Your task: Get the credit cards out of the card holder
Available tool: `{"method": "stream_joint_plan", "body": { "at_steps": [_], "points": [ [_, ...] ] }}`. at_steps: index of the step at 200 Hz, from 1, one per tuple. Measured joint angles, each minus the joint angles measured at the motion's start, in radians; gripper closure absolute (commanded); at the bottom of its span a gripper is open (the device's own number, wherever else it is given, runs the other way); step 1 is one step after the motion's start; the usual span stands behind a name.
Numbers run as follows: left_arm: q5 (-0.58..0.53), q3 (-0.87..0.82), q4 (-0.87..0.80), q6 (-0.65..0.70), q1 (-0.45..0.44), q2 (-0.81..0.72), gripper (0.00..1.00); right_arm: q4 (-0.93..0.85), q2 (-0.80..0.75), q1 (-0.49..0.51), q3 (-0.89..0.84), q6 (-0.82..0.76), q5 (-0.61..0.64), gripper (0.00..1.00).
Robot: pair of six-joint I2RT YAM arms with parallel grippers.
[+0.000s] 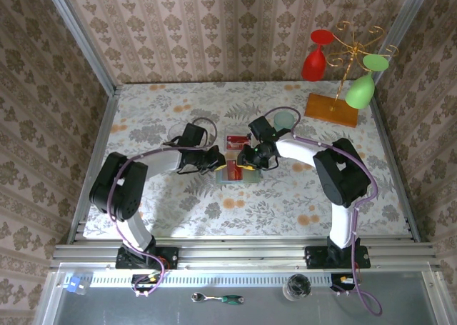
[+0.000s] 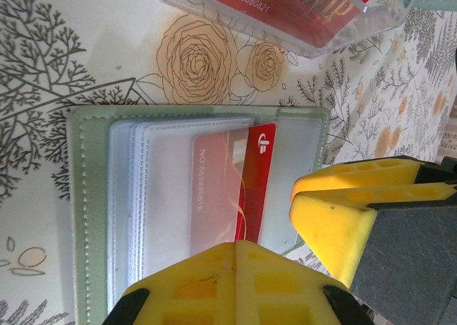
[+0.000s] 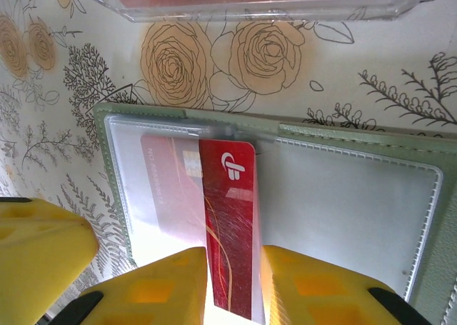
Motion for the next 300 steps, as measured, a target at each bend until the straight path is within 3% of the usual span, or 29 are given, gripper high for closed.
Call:
{"method": "stream_joint_plan", "body": {
  "at_steps": [89, 300],
  "points": [
    [-0.027, 0.005, -0.062, 0.029, -0.01, 0.026, 1.0, 0.069, 0.027, 0.006, -0.002, 0.027, -0.087, 0.72],
    [-0.045, -0.029, -0.082, 0.051, 0.021, 0.026, 1.0, 0.07, 0.081, 0.023, 0.034, 0.034, -0.111, 0.72]
  ]
}}
